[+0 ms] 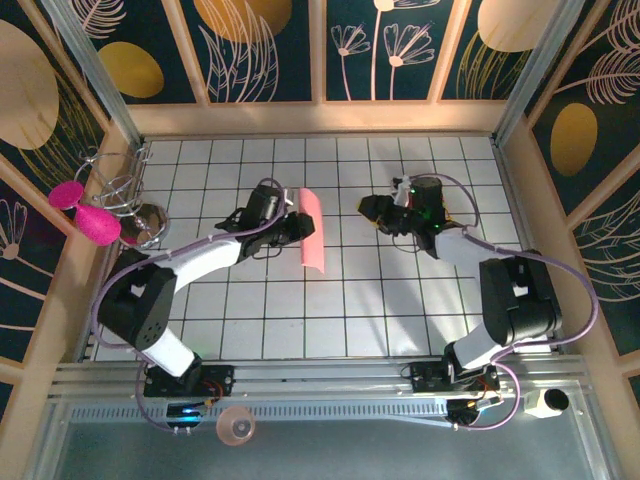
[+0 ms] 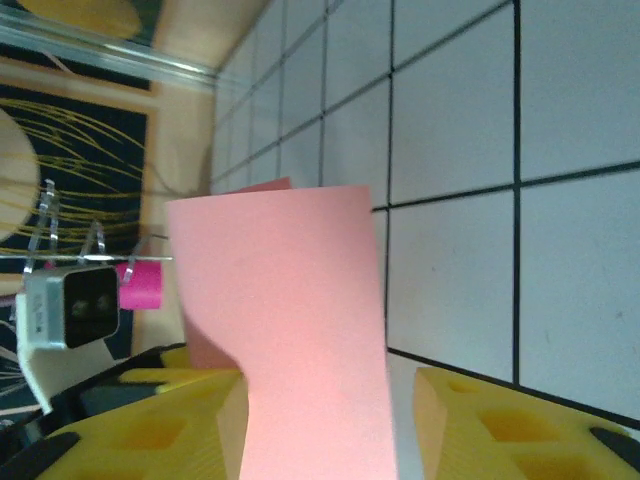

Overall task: Fold a paper plane with a square sheet of paper (pick it up from the middle)
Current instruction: First fold in half a square sheet of paper at the center of the table.

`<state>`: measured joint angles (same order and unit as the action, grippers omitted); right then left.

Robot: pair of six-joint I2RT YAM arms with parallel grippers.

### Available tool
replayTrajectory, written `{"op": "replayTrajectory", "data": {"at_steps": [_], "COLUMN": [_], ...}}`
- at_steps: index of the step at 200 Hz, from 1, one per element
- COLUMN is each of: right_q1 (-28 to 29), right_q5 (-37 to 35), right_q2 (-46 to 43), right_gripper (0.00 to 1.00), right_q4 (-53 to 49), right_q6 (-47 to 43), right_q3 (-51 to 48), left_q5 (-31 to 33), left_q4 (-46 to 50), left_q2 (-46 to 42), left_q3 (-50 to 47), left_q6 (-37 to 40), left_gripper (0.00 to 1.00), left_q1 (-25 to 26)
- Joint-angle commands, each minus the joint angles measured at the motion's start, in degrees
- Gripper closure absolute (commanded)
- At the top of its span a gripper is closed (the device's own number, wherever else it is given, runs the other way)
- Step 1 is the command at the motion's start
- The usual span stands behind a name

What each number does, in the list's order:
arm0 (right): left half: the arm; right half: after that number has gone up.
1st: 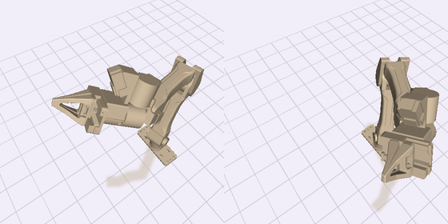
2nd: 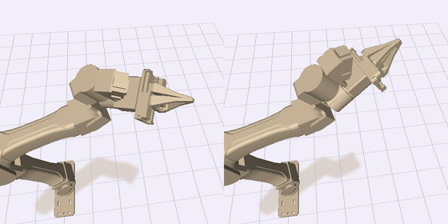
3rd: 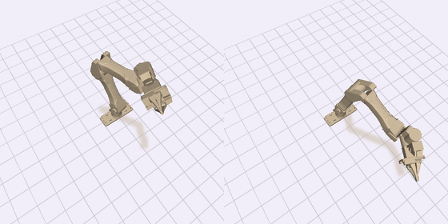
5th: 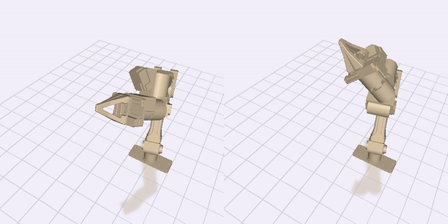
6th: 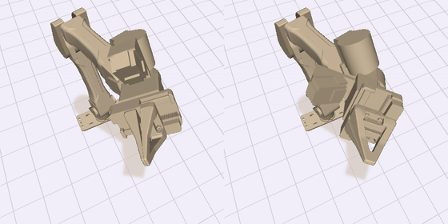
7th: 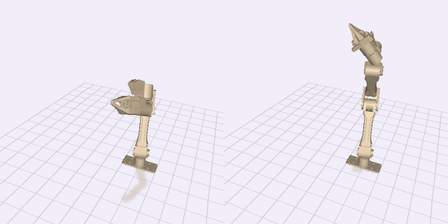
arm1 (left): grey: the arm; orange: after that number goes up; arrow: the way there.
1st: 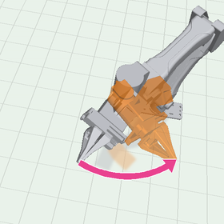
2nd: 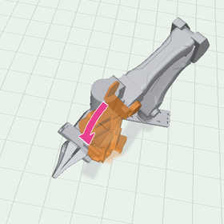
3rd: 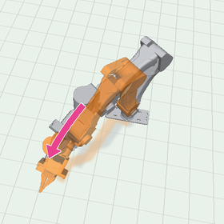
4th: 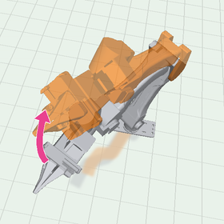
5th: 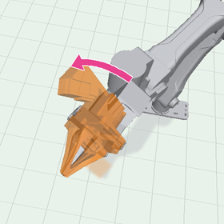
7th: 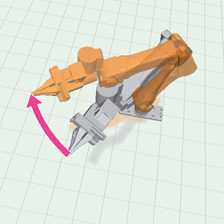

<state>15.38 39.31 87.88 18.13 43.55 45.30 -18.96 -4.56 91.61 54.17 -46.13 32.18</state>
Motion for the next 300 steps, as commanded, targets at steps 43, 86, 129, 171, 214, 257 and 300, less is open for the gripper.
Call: {"op": "replayTrajectory", "data": {"at_steps": [43, 86, 129, 171, 214, 257, 300], "right_q1": [-2.2, 0.7, 2.4, 2.2, 2.2, 2.6, 4.3], "right_q5": [12.3, 14.1, 16.1, 14.9, 13.4, 13.9, 12.7], "right_q2": [-1.9, 1.3, 3.0, 0.8, -0.5, 0.3, 2.2], "right_gripper": [0.25, 0.22, 0.22, 0.35, 0.54, 0.63, 0.69], "right_q4": [9.4, 7.3, 9.9, 7.1, 6.4, 10.2, 11.7], "right_q6": [-0.5, -3.0, -1.8, -3.0, -2.0, 1.8, 2.9], "right_q3": [-2.4, -1.2, -1.0, -1.8, -3.2, -4.9, -5.7], "left_q5": [-19.4, -22.7, -20.5, -15.5, -13.6, -13.6, -14.8], "left_q4": [-22.4, -23.1, -19.7, -13.4, -12.2, -13.6, -16.5], "left_q2": [-0.1, 3.3, 4.5, 4.8, 5.5, 5.9, 6.3], "left_q3": [0.6, 0.9, 0.4, -0.5, -1.2, -2.1, -3.2], "left_q6": [-11.8, -13.1, -12.1, -9.6, -9.7, -10.7, -13.1], "left_gripper": [0.72, 0.72, 0.73, 0.73, 0.74, 0.74, 0.74], "left_q1": [-1.4, -1.4, -1.5, -2.3, -2.6, -2.6, -2.6]}}
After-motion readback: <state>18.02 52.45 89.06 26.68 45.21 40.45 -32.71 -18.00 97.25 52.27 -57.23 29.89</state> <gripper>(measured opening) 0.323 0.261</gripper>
